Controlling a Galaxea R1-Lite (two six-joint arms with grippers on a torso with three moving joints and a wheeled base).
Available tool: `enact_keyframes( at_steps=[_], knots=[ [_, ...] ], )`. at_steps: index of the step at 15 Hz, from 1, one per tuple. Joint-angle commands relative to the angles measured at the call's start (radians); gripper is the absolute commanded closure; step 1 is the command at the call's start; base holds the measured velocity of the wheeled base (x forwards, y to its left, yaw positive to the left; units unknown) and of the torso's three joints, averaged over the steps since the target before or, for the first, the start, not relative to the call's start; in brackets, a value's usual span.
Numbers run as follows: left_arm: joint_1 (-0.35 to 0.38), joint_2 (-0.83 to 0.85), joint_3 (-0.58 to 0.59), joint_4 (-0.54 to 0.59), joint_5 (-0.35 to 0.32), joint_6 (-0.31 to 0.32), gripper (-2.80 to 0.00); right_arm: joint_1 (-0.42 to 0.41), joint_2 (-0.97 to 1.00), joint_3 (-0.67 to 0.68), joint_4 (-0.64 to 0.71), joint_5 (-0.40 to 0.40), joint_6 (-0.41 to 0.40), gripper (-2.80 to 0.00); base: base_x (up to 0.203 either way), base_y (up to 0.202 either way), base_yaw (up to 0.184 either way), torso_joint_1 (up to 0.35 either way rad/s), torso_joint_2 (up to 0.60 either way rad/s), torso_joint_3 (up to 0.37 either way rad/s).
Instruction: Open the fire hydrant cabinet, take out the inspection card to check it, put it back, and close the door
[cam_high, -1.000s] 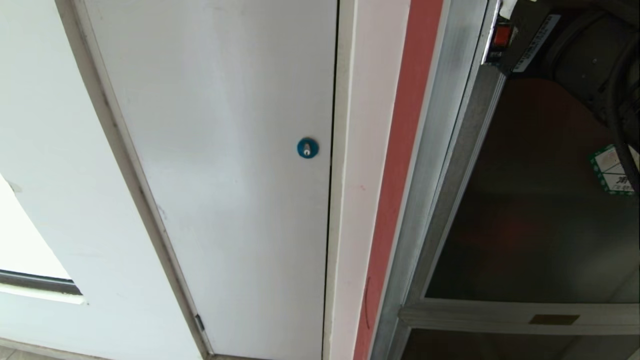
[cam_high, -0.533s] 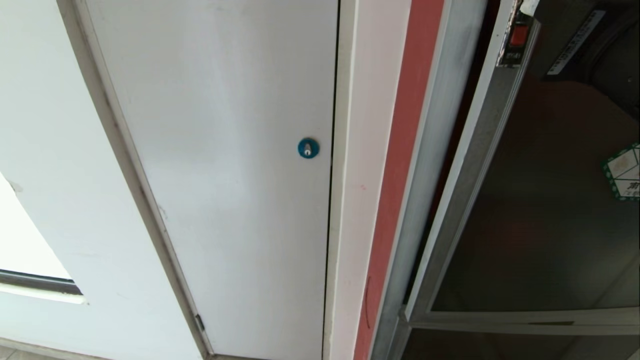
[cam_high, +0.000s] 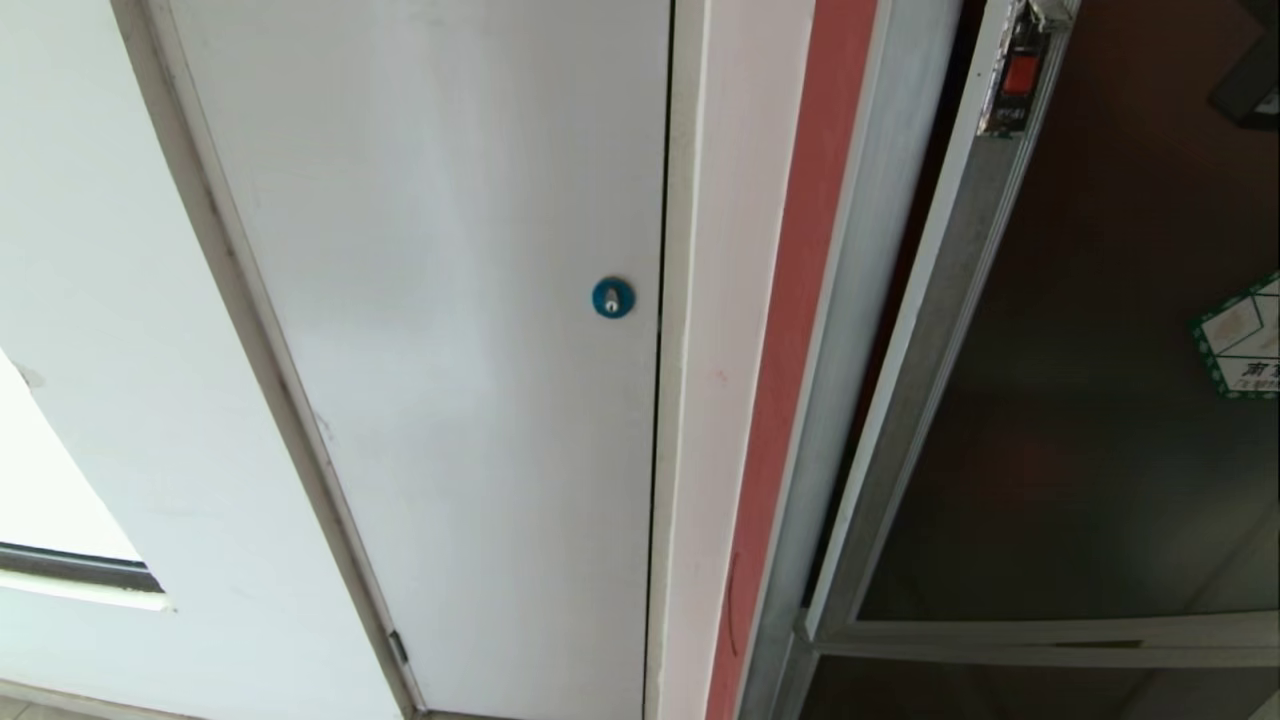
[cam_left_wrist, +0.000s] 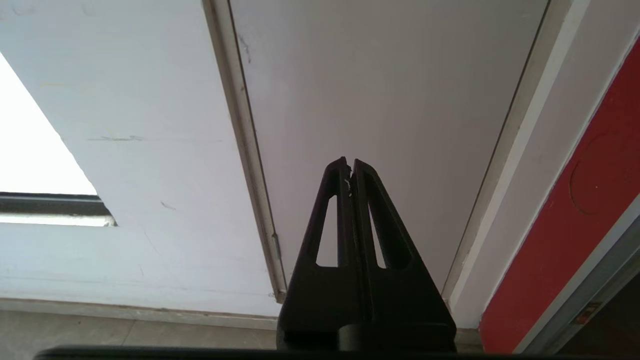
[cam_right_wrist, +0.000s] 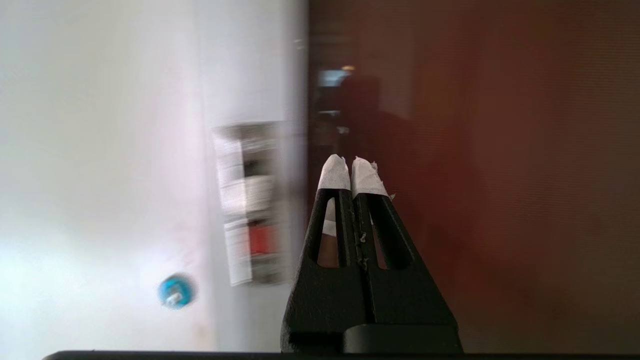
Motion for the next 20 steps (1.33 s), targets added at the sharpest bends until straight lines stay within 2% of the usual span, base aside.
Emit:
enact_keyframes(
  at_steps=[1,20],
  knots=[
    [0.000,0.000,0.014,0.000,0.000,0.002,0.00,-0.002,-0.008,0.010,-0.007,-0.002,-0.002,0.00,0.000,0.000,0.000,0.000,0.00,0.000],
    [0.000,0.000,0.014,0.000,0.000,0.000,0.00,0.030,-0.053,0.133,-0.009,0.000,-0.001,0.00,0.000,0.000,0.000,0.000,0.00,0.000]
  ],
)
